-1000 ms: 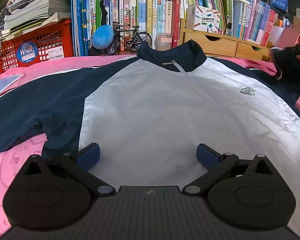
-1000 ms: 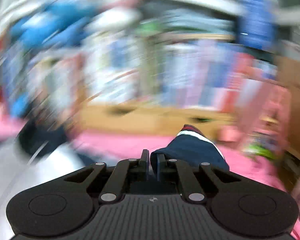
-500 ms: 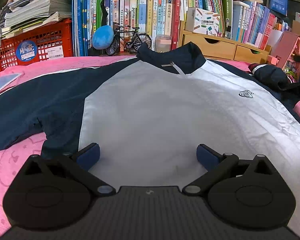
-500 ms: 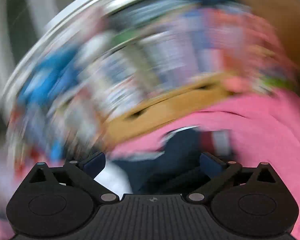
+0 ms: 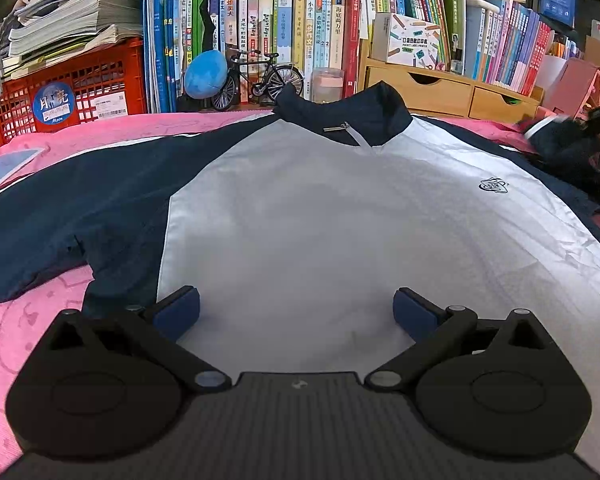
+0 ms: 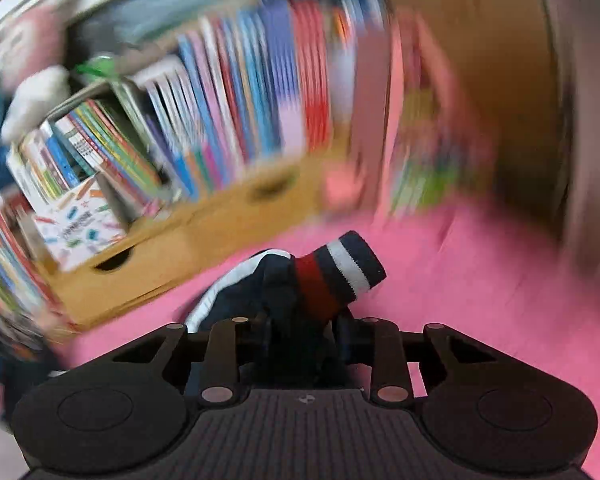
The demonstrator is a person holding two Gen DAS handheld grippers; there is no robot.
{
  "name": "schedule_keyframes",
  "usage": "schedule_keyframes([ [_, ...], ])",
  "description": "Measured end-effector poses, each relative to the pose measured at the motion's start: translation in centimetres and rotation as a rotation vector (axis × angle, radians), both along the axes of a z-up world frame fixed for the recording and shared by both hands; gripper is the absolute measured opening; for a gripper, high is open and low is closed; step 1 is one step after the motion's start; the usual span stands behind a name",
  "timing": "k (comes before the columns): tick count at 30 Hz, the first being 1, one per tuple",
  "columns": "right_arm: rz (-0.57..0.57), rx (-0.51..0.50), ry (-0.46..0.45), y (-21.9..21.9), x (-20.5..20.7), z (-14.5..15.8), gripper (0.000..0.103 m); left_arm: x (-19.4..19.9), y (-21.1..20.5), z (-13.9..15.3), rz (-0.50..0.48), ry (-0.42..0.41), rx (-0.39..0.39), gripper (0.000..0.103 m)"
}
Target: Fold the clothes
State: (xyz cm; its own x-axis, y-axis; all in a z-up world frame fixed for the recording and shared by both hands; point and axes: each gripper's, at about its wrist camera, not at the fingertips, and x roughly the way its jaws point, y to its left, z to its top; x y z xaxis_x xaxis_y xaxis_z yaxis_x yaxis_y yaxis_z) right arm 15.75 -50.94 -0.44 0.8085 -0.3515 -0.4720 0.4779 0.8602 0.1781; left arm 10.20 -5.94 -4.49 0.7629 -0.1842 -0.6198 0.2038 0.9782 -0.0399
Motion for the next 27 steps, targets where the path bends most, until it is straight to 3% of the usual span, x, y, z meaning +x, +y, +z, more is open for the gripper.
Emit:
schedule_keyframes([
  [2, -0.027, -0.258, -0.025, -0.2, -1.2, 2.1, 0.03, 0.0, 0.0, 0.0, 0.0, 0.0, -0.001, 0.103],
  [5, -0.074, -0.59, 0.024, -0.9, -1.3, 2.8, 0.03, 0.0, 0.0, 0.0, 0.0, 0.0, 0.001, 0.103],
  [10, -0.098, -0.626, 0.199, -6.0, 1.1, -0.5, 0.03, 0.1, -0.1, 0.0, 0.002, 0.002, 0.011, 0.103],
  [16, -0.159, -0.61, 0.437, -9.5, 2.5, -8.5, 0.032, 0.1, -0.3, 0.0, 0.004, 0.003, 0.023, 0.103],
  [19, -0.15, -0.58, 0.449, -10.1, 2.1, -9.8, 0.035, 0.1, -0.4, 0.0, 0.005, 0.003, 0.025, 0.103],
  [21, -0.139, -0.572, 0.437, -9.4, 1.7, -8.7, 0.043, 0.1, -0.3, 0.0, 0.005, 0.003, 0.026, 0.103],
  [22, -0.134, -0.57, 0.426, -9.0, 1.4, -8.1, 0.057, 0.1, -0.4, 0.0, 0.005, 0.003, 0.026, 0.103],
  [23, -0.136, -0.58, 0.381, -8.3, 0.4, -7.2, 0.082, 0.1, -0.4, 0.0, 0.005, 0.003, 0.026, 0.103],
  [24, -0.155, -0.595, 0.338, -7.5, -0.5, -6.1, 0.093, 0.1, -0.4, 0.0, 0.005, 0.003, 0.026, 0.103],
  [27, -0.08, -0.609, 0.236, -4.9, -2.5, -4.1, 0.096, 0.1, -0.4, 0.0, 0.005, 0.003, 0.026, 0.103],
])
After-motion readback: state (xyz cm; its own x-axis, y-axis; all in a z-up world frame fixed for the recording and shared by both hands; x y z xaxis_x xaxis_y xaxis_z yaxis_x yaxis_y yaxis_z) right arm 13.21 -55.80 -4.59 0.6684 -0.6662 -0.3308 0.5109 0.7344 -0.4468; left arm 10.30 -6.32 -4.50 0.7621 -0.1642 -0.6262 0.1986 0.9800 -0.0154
